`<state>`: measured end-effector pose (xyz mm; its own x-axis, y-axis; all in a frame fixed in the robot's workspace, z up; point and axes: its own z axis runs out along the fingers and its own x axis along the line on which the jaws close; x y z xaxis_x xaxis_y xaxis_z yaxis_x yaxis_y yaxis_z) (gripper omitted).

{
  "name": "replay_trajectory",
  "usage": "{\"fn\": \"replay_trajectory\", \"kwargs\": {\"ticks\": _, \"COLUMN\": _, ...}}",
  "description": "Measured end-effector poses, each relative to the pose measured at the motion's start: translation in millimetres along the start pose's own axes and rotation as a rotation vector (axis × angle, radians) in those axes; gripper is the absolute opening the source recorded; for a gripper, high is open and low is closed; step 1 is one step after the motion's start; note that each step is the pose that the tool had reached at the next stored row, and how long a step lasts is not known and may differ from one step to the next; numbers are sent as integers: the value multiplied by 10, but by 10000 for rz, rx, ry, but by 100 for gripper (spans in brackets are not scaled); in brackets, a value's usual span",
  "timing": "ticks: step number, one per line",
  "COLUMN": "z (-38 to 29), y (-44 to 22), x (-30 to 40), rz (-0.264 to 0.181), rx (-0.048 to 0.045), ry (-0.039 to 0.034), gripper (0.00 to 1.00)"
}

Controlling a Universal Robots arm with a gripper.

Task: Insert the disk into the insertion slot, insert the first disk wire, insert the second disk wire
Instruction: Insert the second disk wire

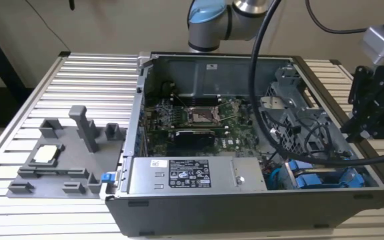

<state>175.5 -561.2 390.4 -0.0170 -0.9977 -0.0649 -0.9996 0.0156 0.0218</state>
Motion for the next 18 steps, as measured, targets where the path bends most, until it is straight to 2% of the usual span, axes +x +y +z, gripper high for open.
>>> {"fn": "replay_trajectory", "kwargs": {"ticks": 4, "z": 10, "y": 3, "x": -143, "rz": 1, "rx": 0, "ry": 2, "gripper": 27}}
{"fn": "replay_trajectory", "kwargs": {"ticks": 10, "z": 21, "y": 6, "x": -319, "rz": 1, "rx": 0, "ry": 4, "gripper": 27}}
{"fn": "replay_trajectory", "kwargs": {"ticks": 13, "z": 24, "y": 9, "x": -337, "rz": 2, "rx": 0, "ry": 2, "gripper": 27}}
{"fn": "replay_trajectory", "kwargs": {"ticks": 18, "z": 26, "y": 123, "x": -332, "rz": 0, "rx": 0, "ry": 4, "gripper": 27}}
